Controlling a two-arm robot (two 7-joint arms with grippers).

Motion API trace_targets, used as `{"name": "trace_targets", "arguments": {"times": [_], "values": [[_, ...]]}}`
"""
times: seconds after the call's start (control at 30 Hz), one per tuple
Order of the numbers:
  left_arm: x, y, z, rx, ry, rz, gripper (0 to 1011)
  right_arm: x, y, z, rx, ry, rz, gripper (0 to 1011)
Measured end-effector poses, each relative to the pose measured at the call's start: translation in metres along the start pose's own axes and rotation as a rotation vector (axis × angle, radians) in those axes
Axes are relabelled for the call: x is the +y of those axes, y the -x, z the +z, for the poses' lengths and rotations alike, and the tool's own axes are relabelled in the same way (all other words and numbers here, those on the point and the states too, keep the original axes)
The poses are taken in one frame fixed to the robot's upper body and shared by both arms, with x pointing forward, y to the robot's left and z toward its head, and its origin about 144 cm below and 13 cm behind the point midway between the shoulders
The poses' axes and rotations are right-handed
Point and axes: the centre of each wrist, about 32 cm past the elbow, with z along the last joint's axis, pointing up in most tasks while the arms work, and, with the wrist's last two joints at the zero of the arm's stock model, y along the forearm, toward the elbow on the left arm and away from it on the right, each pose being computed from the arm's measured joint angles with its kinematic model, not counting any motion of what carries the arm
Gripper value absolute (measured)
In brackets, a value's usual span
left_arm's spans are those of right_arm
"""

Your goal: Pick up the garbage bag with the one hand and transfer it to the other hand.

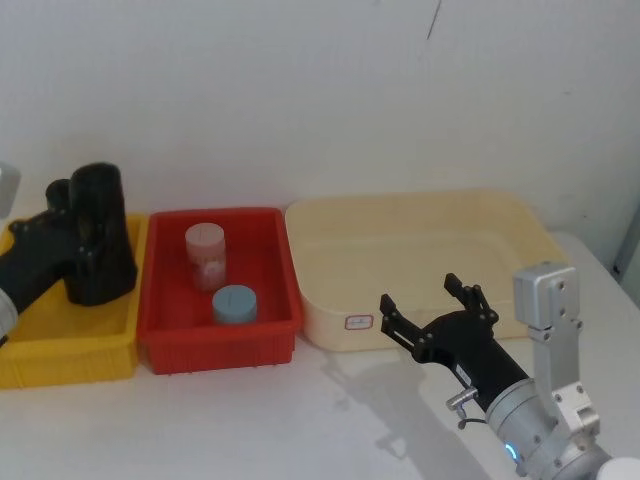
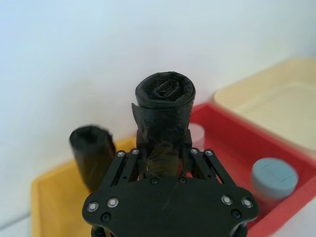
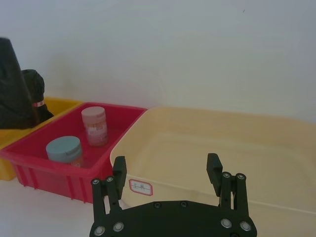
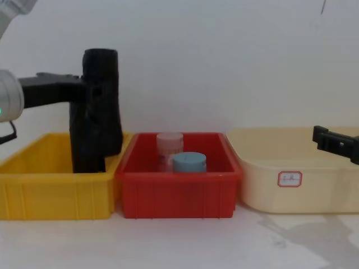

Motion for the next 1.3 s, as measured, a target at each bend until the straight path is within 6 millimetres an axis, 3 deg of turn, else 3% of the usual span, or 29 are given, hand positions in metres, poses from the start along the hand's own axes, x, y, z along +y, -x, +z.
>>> {"name": "trace_targets", "arguments": {"times": [0.33, 0.7, 0.97, 1.3], "values": [[-0.017, 0.001, 0.024, 0.02, 0.047, -0.097, 365, 0.0, 0.0, 0.0, 0.0, 0.0, 0.001, 1001], [-0.049, 0.01, 0.05, 0.046, 0.096, -0.257, 365, 0.01, -0.006, 0.012, -0.004, -0.016, 0.076, 1001], [-0.075, 0.02, 0.063, 0.059, 0.114, -0.358, 365, 0.027, -0.01, 0.027, 0.002, -0.004, 0.136, 1000], [-0.103, 0.031, 0.067, 0.075, 0.129, -0.426, 365, 0.055, -0.01, 0.038, 0.024, 0.04, 0.163, 1000]]}}
